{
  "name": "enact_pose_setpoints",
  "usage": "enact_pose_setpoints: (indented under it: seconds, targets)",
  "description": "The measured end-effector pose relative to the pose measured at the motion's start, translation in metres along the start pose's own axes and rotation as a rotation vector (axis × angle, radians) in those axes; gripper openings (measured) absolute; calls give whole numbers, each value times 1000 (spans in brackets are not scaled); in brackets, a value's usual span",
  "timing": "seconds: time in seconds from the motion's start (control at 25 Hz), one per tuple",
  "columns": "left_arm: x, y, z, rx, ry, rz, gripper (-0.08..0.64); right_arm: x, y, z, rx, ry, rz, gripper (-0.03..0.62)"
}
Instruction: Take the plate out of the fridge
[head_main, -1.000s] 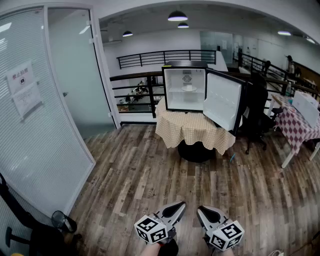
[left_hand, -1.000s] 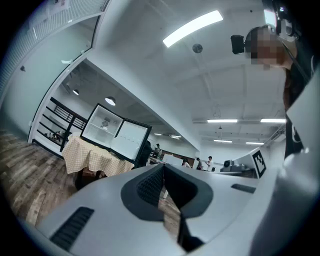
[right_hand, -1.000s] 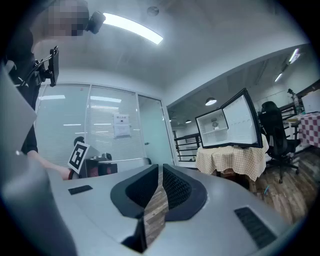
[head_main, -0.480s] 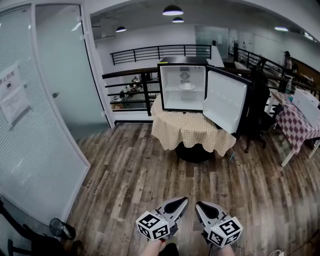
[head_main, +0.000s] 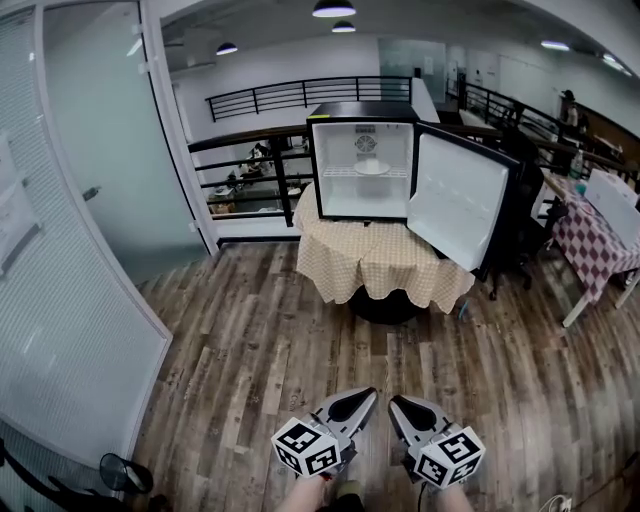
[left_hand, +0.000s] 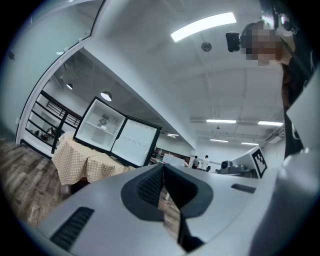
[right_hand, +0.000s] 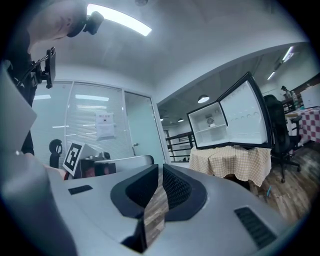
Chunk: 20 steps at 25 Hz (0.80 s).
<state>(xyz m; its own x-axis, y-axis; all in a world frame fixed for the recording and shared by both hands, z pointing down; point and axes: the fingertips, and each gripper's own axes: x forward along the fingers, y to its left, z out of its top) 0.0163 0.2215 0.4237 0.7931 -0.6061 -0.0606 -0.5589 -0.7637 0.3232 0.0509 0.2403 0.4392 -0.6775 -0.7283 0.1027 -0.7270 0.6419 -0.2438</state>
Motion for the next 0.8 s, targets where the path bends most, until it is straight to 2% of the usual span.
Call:
enact_pose_setpoints:
  seconds: [0.36, 0.8]
  targets:
    - [24, 62, 8, -32, 2, -20, 9, 53, -30, 7, 68, -37, -19, 51]
    - [44, 109, 7, -69, 9, -8, 9, 96, -67, 6, 110, -18, -53, 51]
